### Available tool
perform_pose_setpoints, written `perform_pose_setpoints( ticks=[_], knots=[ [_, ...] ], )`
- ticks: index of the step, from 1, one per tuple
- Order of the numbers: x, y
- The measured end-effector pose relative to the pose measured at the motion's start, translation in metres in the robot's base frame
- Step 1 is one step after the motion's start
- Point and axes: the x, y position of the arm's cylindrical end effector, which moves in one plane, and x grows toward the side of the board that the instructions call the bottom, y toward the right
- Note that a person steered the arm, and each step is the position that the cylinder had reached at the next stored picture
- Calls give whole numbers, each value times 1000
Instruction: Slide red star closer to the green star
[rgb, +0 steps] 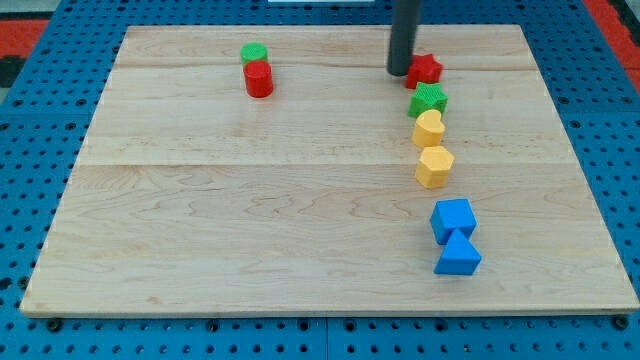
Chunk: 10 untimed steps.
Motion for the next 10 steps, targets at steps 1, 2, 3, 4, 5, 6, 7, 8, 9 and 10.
perform_pose_setpoints(
  ticks=[1,2,3,4,5,6,7,8,9,10],
  knots=[
    [-4,-19],
    [-15,-49],
    [-28,-75],
    [-37,-92],
    [-55,-99],
    [-86,-108],
    [-91,-85],
    [-85,-23],
    [-12,8],
    [-2,65]
  ],
)
